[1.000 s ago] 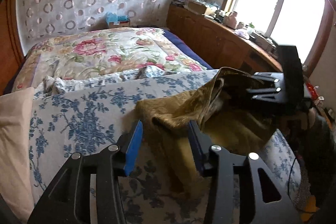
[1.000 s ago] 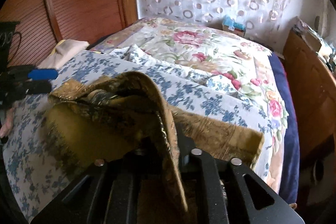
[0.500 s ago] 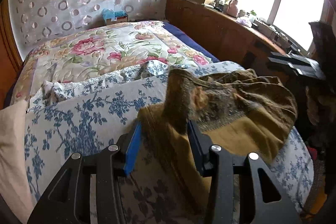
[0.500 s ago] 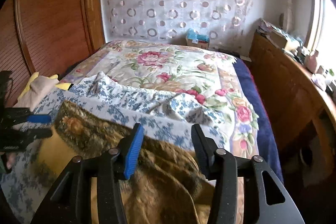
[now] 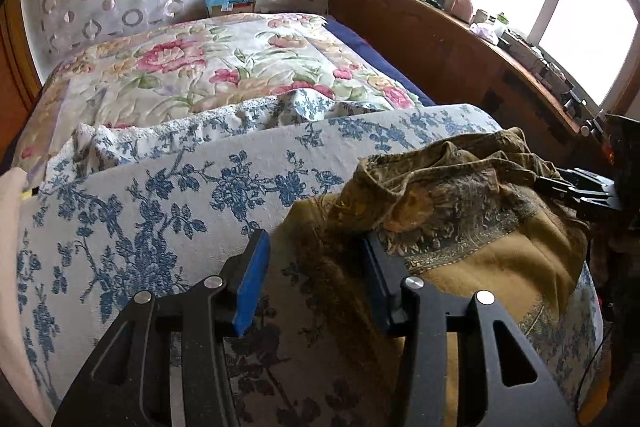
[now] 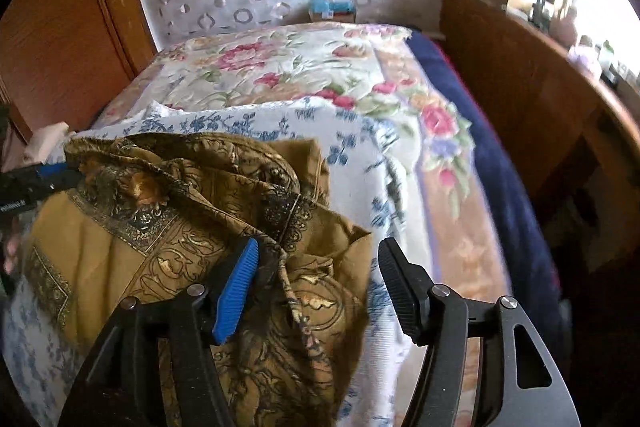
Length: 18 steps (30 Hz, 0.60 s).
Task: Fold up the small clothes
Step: 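Grasp the folded bundle with both grippers, then lift and carry the bundle with both grippers toward the yellow plush toy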
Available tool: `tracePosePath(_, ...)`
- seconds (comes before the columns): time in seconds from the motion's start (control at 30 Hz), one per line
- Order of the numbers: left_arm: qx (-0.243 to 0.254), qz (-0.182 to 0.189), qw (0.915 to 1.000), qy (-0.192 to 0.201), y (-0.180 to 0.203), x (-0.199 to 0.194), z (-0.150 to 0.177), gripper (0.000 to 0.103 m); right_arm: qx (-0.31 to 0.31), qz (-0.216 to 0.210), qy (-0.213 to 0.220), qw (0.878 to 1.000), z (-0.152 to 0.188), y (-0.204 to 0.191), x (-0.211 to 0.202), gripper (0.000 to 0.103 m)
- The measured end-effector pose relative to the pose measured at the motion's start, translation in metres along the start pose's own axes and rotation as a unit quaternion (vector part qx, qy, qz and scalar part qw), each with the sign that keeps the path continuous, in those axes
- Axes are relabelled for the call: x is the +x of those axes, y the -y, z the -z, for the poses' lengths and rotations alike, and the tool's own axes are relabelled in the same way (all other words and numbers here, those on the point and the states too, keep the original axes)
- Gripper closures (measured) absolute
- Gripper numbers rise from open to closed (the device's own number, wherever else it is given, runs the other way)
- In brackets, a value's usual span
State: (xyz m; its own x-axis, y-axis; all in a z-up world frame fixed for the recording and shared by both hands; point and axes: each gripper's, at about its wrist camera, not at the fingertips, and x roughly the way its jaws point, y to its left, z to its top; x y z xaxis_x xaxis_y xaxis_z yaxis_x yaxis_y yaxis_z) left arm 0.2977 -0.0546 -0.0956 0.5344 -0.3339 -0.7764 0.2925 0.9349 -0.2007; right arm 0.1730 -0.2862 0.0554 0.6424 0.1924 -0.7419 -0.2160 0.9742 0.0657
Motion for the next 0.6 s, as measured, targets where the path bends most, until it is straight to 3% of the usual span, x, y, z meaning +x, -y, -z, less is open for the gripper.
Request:
tracePosePath(0.17, 0.001, 0.006, 1.0, 0.002, 0.001, 0.004, -0.004, 0.056, 0.013, -0.049, -0.003, 0.999, -0.009, 0.017, 0.004, 0.039)
tracePosePath(0.3, -0.004, 0.021, 0.9998, 0.004, 0.002, 0.006, -0.006, 0.056, -0.015, -0.066, -0.005, 0.998, -0.007, 0.016, 0.009, 0.041)
tracePosePath(0.37, -0.005, 0.032, 0.9995, 0.005, 0.003, 0.006, -0.006, 0.058, -0.028, -0.068, -0.005, 0.997, -0.002, 0.015, 0.008, 0.05)
tracePosePath(0.5, -0.005, 0.063, 0.998, -0.003, 0.006, 0.008, -0.007, 0.087, -0.036, -0.087, -0.001, 0.996, -0.001, 0.021, 0.013, 0.074)
tracePosePath(0.6, 0.0, 0.068, 0.9976, 0.012, 0.009, -0.004, -0.007, 0.092, -0.047, -0.083, 0.012, 0.995, 0.0, 0.019, 0.01, 0.084)
